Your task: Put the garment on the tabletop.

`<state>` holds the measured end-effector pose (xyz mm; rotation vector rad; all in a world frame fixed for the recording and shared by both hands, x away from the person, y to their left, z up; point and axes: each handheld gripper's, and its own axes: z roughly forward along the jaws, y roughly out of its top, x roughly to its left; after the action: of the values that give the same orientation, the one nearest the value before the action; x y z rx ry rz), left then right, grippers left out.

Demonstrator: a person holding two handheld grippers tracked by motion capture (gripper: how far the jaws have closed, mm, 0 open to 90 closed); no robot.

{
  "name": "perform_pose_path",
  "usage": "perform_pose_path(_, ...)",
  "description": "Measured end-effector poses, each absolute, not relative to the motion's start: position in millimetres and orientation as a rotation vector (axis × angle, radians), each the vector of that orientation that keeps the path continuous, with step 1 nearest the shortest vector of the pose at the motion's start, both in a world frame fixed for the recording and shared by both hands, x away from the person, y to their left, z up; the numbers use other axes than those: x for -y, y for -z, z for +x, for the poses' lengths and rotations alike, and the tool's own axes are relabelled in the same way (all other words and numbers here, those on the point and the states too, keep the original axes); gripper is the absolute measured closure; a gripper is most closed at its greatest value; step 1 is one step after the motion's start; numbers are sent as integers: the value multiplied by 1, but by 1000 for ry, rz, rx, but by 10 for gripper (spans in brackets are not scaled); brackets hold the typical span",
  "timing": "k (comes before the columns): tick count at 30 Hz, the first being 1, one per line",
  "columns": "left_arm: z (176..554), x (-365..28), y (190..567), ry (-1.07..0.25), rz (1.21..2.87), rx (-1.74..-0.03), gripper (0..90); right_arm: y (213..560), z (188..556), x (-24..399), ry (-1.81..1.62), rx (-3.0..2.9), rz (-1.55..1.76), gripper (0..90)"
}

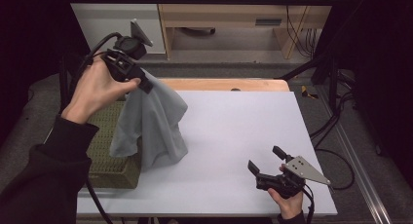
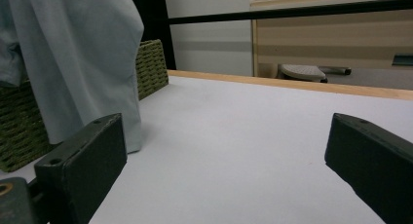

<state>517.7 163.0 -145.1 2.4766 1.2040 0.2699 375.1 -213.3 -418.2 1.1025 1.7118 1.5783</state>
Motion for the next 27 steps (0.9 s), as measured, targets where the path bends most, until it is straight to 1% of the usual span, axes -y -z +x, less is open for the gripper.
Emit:
perform_pose_path(3,511,-149,146,-282,2488,-1153,797,417,374,214,-1577,-1714,1102,19)
perform_pose_path(9,506,-128,152,-265,2497,-1086,797,417,374,214,-1588,-1706,1099,19)
perform_pose_path(27,501,-76,198,-191,2584,-895,797,415,373,214,-1573,-1716,1101,18)
